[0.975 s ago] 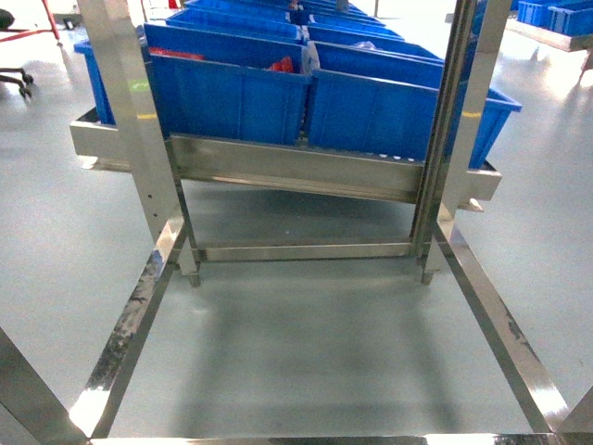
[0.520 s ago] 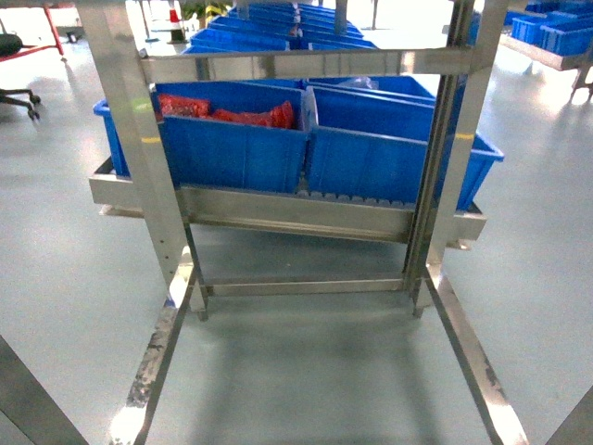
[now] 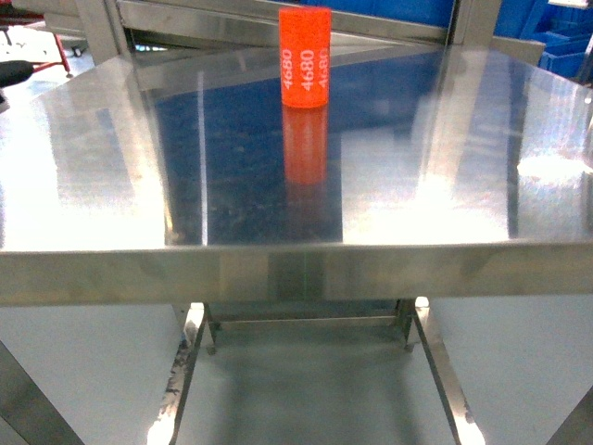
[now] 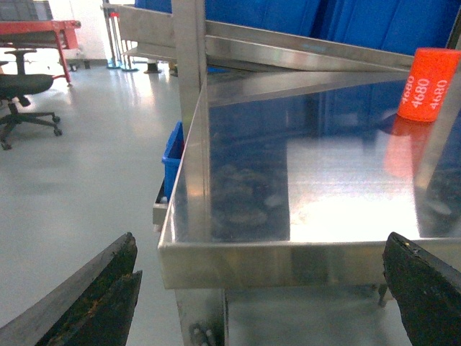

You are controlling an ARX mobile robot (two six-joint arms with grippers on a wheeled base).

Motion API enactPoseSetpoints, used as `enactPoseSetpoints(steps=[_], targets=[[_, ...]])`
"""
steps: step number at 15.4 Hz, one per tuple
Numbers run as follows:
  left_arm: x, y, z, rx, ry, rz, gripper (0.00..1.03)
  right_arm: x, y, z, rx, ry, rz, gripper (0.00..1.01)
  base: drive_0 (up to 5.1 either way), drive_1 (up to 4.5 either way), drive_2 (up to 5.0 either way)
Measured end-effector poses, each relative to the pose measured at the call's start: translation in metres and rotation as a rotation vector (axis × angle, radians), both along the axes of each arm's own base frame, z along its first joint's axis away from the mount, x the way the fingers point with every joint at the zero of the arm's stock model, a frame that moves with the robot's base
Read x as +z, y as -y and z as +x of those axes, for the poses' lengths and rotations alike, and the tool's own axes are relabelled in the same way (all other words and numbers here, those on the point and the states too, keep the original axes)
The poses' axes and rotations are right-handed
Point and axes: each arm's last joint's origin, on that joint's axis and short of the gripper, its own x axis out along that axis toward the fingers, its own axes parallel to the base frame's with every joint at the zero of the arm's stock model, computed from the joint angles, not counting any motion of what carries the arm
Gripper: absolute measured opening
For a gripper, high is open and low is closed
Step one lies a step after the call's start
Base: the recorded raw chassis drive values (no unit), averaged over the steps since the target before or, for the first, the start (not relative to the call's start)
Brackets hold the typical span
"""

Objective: Pick capacitor and pack into box

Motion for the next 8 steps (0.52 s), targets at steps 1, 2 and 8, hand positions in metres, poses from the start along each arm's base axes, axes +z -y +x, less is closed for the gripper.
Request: enactPoseSetpoints(steps=[1, 2, 8], targets=[[0.0, 0.0, 0.0, -0.001, 0.0, 0.0, 0.98, 0.0, 0.0, 0.0, 0.0, 0.0, -0.001, 0.98, 0.0, 0.0, 0.0], [0.0001, 0.0, 0.0, -0.001, 0.0, 0.0, 0.98, 0.0, 0.0, 0.0, 0.0, 0.0, 0.001, 0.98, 0.0, 0.0, 0.0], [0.0005, 0.0, 0.0, 0.0, 0.004, 0.0, 0.98, 0.0005, 0.0, 0.0, 0.0, 0.005, -0.001, 0.98, 0.0, 0.0, 0.0]])
